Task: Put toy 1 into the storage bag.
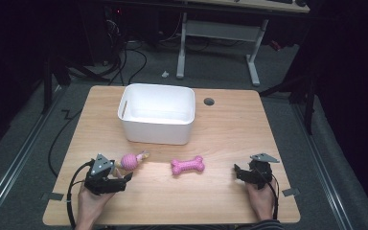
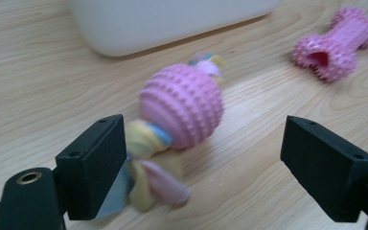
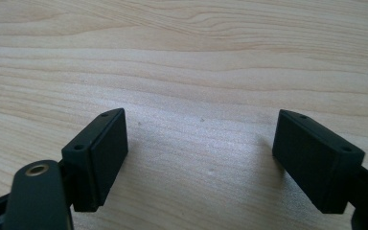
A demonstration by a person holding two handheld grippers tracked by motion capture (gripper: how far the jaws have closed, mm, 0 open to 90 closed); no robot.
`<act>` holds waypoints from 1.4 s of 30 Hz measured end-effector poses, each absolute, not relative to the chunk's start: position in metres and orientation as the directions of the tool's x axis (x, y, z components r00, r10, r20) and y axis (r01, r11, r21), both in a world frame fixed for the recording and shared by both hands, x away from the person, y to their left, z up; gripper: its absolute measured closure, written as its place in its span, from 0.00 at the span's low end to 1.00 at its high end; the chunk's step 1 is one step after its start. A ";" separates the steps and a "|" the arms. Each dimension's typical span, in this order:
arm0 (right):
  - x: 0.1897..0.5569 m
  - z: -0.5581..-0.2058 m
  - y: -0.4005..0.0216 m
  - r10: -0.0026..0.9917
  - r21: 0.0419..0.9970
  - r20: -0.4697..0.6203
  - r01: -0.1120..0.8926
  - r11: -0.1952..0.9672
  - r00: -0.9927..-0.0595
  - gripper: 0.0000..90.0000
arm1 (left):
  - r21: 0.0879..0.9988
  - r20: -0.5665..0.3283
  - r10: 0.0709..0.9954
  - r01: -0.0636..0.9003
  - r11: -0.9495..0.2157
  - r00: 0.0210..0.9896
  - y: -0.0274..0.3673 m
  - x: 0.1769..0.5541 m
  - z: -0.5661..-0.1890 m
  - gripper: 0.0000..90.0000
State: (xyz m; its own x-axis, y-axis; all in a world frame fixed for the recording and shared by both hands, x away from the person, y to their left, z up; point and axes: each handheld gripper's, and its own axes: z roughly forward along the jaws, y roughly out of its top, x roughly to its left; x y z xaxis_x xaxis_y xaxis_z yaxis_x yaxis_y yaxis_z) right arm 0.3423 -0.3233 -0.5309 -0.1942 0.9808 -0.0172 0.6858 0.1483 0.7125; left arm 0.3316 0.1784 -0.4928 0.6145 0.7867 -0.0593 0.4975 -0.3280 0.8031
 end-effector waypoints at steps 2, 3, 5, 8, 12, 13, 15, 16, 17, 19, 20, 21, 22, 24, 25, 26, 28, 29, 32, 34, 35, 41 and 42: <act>0.342 -0.531 -0.323 0.980 0.712 -0.017 0.686 0.150 -0.196 0.22 | 0.802 -0.060 0.774 0.492 -0.339 0.631 0.172 0.333 -0.491 0.20; 0.342 -0.531 -0.323 0.980 0.712 -0.017 0.686 0.150 -0.196 0.22 | 0.802 -0.060 0.774 0.492 -0.339 0.631 0.172 0.333 -0.491 0.20; 0.342 -0.531 -0.323 0.980 0.712 -0.017 0.686 0.150 -0.196 0.22 | 0.802 -0.070 0.756 0.487 -0.345 0.651 0.163 0.336 -0.488 0.20; 0.342 -0.531 -0.323 0.980 0.712 -0.017 0.686 0.150 -0.197 0.22 | 0.807 -0.076 0.741 0.477 -0.347 0.668 0.153 0.338 -0.485 0.21; 0.342 -0.531 -0.323 0.980 0.712 -0.017 0.686 0.152 -0.199 0.22 | 0.809 -0.088 0.719 0.470 -0.353 0.690 0.140 0.342 -0.483 0.22; 0.342 -0.531 -0.323 0.980 0.712 -0.017 0.686 0.152 -0.200 0.22 | 0.809 -0.088 0.713 0.468 -0.355 0.695 0.137 0.343 -0.483 0.22; 0.342 -0.531 -0.323 0.979 0.711 -0.017 0.686 0.153 -0.201 0.22 | 0.810 -0.097 0.700 0.465 -0.357 0.707 0.130 0.345 -0.482 0.22; 0.342 -0.531 -0.323 0.979 0.712 -0.018 0.685 0.156 -0.203 0.22 | 0.809 -0.100 0.695 0.464 -0.360 0.712 0.126 0.347 -0.482 0.23; 0.342 -0.531 -0.323 0.979 0.712 -0.018 0.685 0.156 -0.203 0.22 | 0.809 -0.100 0.695 0.464 -0.360 0.712 0.126 0.347 -0.482 0.22; 0.342 -0.531 -0.323 0.979 0.712 -0.019 0.684 0.157 -0.205 0.22 | 0.805 -0.109 0.675 0.463 -0.370 0.730 0.116 0.351 -0.482 0.23; 0.342 -0.531 -0.323 0.978 0.712 -0.019 0.684 0.158 -0.206 0.22 | 0.803 -0.112 0.669 0.463 -0.374 0.735 0.112 0.352 -0.483 0.23; 0.342 -0.531 -0.323 0.978 0.712 -0.019 0.684 0.158 -0.206 0.22 | 0.802 -0.111 0.663 0.461 -0.381 0.741 0.108 0.353 -0.483 0.23; 0.342 -0.531 -0.323 0.978 0.712 -0.019 0.684 0.158 -0.206 0.22 | 0.801 -0.111 0.656 0.458 -0.386 0.746 0.104 0.355 -0.483 0.23; 0.342 -0.531 -0.323 0.978 0.712 -0.019 0.684 0.158 -0.206 0.22 | 0.799 -0.112 0.645 0.455 -0.394 0.756 0.096 0.357 -0.482 0.23; 0.342 -0.531 -0.323 0.978 0.712 -0.019 0.684 0.159 -0.207 0.22 | 0.799 -0.112 0.645 0.455 -0.394 0.756 0.096 0.357 -0.482 0.23; 0.342 -0.531 -0.323 0.978 0.712 -0.019 0.684 0.159 -0.207 0.22 | 0.801 -0.117 0.634 0.450 -0.395 0.764 0.089 0.360 -0.482 0.23; 0.342 -0.531 -0.323 0.978 0.712 -0.019 0.684 0.159 -0.208 0.22 | 0.800 -0.120 0.624 0.447 -0.399 0.772 0.083 0.363 -0.482 0.23; 0.342 -0.531 -0.323 0.978 0.711 -0.018 0.685 0.159 -0.208 0.22 | 0.800 -0.119 0.620 0.445 -0.402 0.775 0.080 0.364 -0.481 0.23; 0.342 -0.531 -0.323 0.977 0.712 -0.020 0.683 0.162 -0.211 0.22 | 0.802 -0.117 0.607 0.436 -0.409 0.786 0.071 0.367 -0.480 0.23; 0.342 -0.531 -0.323 0.977 0.713 -0.021 0.682 0.164 -0.213 0.22 | 0.804 -0.112 0.600 0.427 -0.413 0.792 0.064 0.368 -0.479 0.23; 0.342 -0.531 -0.323 0.977 0.713 -0.021 0.682 0.164 -0.213 0.22 | 0.807 -0.113 0.595 0.423 -0.413 0.796 0.061 0.369 -0.479 0.24; 0.342 -0.531 -0.323 0.977 0.712 -0.020 0.683 0.163 -0.212 0.22 | 0.805 -0.101 0.574 0.406 -0.433 0.813 0.046 0.374 -0.476 0.24; 0.342 -0.531 -0.323 0.977 0.712 -0.020 0.683 0.163 -0.213 0.22 | 0.807 -0.093 0.565 0.395 -0.440 0.820 0.040 0.375 -0.475 0.24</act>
State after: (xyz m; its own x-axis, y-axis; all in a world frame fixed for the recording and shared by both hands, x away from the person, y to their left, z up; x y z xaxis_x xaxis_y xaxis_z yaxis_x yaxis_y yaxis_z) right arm 0.3422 -0.3228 -0.5309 -0.2131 0.9768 -0.0195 0.6830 0.1632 0.7120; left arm 0.3753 0.0396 -0.4753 0.8198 0.5649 -0.0933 0.3947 -0.4397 0.8068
